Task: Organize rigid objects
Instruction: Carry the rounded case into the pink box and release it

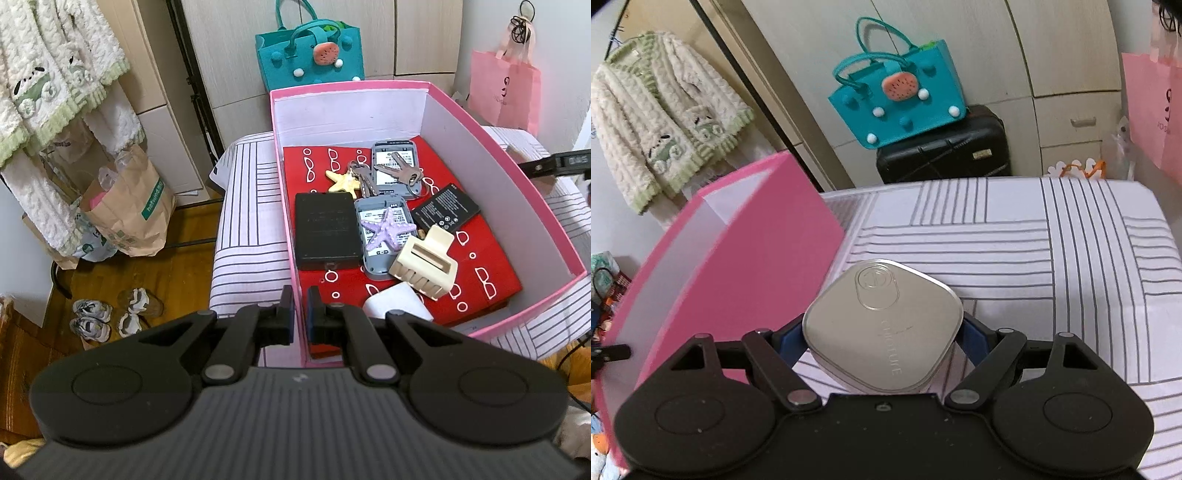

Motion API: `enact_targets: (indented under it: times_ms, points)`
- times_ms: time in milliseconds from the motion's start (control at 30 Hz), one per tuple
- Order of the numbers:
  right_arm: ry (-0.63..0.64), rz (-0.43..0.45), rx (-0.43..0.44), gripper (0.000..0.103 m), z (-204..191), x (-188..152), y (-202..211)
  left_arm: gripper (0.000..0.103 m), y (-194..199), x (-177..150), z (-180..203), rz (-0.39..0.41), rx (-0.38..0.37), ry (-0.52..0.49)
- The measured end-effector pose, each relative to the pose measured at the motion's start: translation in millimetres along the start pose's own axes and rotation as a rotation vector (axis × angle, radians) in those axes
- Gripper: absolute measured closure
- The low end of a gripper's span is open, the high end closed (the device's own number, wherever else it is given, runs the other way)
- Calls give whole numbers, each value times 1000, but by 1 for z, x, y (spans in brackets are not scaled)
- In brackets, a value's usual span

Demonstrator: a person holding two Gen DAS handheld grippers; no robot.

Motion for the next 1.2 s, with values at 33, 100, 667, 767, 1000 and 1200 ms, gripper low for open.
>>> enact_targets:
  times_ms: [33,100,667,767,1000,1200]
  points:
    - [24,9,-3,17,-5,5,8,97,0,0,0,1,0,2]
    - [80,32,1,17,-21,17,25,97,0,0,-1,6,-4,11]
    - [288,-248,263,17,-190,66,-22,97,-5,4,-7,18,-50,15]
    - [225,-387,271,17,-194,62,-60,97,-5,5,-6,15,-53,-3]
    - [230,-427,213,17,-199,62,-110,96,-6,5,-7,9,-79,-24]
    - [313,-448,40,15,-197,61,-143,96,-5,4,-5,4,-72,-57]
Point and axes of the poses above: each gripper's, at about its wrist camera, not at the fingertips, and y roughly against the way its jaws point, z to its right, x to its top, the point moved 6 cm from there along -y, roughly the way its jaws point, and after that the axes turned 6 degrees about y, right-handed, at the moved point
